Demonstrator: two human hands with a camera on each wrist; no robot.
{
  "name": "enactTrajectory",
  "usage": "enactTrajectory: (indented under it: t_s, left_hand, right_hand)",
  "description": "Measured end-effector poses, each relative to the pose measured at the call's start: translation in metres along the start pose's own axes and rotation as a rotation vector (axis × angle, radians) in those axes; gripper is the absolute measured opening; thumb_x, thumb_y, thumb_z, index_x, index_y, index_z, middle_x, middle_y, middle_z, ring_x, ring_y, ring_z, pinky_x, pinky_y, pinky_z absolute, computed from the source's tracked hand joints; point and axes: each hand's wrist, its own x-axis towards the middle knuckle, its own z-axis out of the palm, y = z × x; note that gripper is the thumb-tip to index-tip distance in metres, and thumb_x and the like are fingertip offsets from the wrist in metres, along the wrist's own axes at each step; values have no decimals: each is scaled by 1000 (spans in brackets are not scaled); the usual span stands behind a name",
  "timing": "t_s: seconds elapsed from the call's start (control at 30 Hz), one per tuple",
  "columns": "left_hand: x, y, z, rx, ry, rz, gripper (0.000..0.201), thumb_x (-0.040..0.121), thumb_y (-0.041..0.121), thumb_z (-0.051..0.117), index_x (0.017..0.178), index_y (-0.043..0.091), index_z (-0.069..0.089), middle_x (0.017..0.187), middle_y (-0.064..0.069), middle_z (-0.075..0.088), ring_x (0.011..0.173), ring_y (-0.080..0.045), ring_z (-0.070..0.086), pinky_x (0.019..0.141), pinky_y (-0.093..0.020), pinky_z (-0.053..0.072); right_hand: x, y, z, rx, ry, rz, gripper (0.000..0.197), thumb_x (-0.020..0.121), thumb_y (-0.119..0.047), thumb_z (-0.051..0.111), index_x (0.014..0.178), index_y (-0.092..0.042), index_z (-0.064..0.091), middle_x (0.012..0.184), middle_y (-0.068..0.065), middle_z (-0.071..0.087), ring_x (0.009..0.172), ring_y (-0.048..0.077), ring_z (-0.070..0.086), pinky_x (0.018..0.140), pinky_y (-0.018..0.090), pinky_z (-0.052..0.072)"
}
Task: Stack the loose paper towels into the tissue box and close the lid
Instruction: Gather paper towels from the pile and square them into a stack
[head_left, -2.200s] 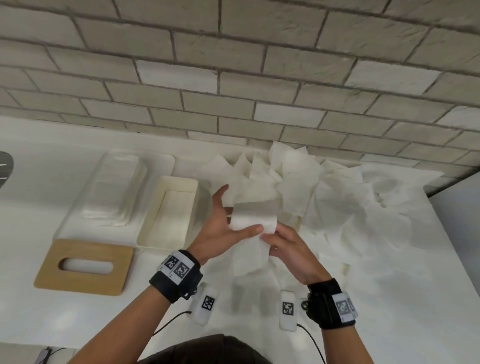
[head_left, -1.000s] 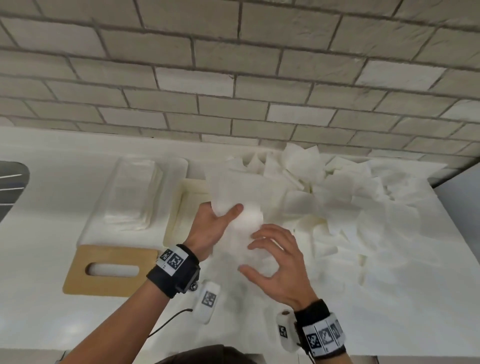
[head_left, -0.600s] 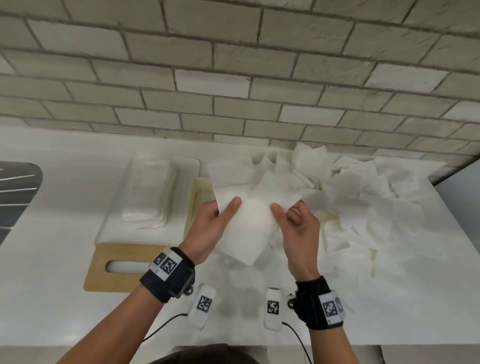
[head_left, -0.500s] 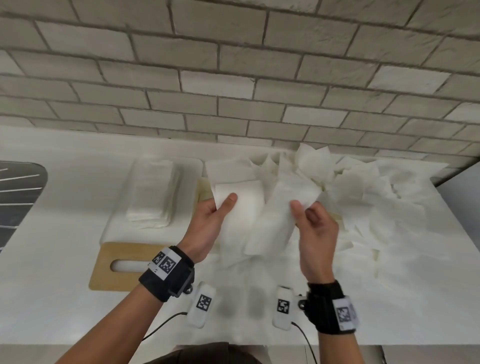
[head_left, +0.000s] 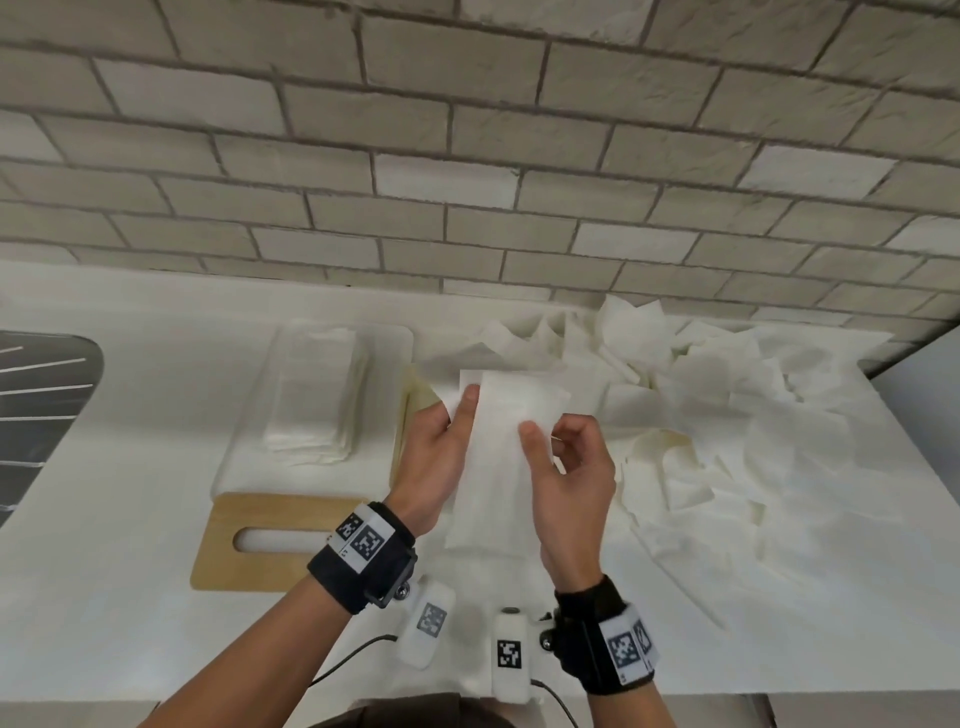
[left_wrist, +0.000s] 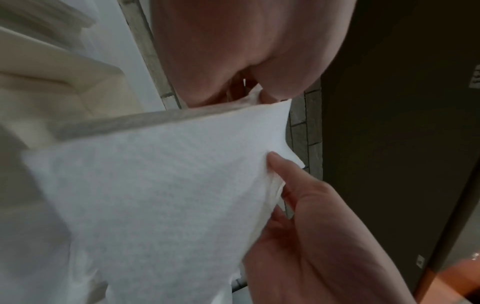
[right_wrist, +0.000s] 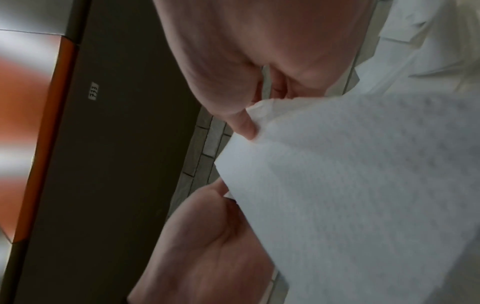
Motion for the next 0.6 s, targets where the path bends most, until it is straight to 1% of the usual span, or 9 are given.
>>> enactTrajectory:
  t_s: [0.07,0.13,0.17,0.2,0.3,0.4,0.43,0.5,0.6]
  left_hand:
    - [-1,1,-2,-39,-27,-12,78,88,91,50,87,13,58,87,-5,56,79,-29,52,77,-44,44]
    - [-2,4,-5,-105,-116,-24,75,98,83,43,101,12,68,105,-7,72,97,-27,70,93,-45,57]
    - [-2,5,-7,-88,-144,-12,76,99,82,42,104,12,70,109,-8,73,100,-26,70,99,-50,57]
    - [-1,4,-9,-30,-153,14,78,95,85,47,100,10,69,104,-8,69,95,-26,66,98,-56,57]
    - [-1,-2,-17,163,-137,151,92,93,82,57,88,-10,54,79,-8,54,73,-26,49,69,-62,50]
    - [-3,2,-26,276,-174,262,87,98,76,53,94,-10,57,73,-11,54,71,-23,49,66,-61,48]
    - [-4,4,-29,318,-182,286,84,99,76,53,97,-8,60,73,-8,52,71,-21,48,66,-60,47]
    - [0,1,-36,383,-175,304,78,98,75,54,98,-2,65,72,-6,49,69,-19,45,62,-55,44]
    - [3,-3,-48,378,-162,279,72,96,75,59,103,5,72,80,-20,65,74,-19,52,68,-60,49]
  right_hand:
    - [-1,3,6,2,18,1,20,95,-24,83,94,-21,63,84,-14,64,86,10,65,79,21,52]
    - [-2,1,10,14,26,4,19,94,-22,83,94,-21,65,86,-12,68,87,8,67,77,18,52]
    - [-2,0,11,14,23,8,18,94,-21,84,94,-20,65,87,-11,69,86,7,68,77,18,52]
    - [-2,-2,12,3,17,13,19,94,-21,84,95,-21,65,88,-10,70,86,7,68,77,19,52]
    - [4,-10,5,-130,-56,-80,34,92,-27,86,113,-28,60,106,-15,70,100,7,70,83,29,58]
    - [31,-22,-7,-459,-275,-366,56,90,-39,86,137,-38,56,137,-13,53,127,11,53,105,20,44]
    - [42,-27,-9,-566,-371,-426,50,91,-43,84,135,-41,59,135,-15,54,128,12,50,107,19,40]
    - [60,-36,-7,-644,-521,-471,28,93,-43,82,117,-41,69,121,-20,63,120,10,55,104,26,44]
    - [73,-44,2,-633,-708,-476,16,92,-35,84,99,-36,69,102,-18,67,107,8,62,95,26,49]
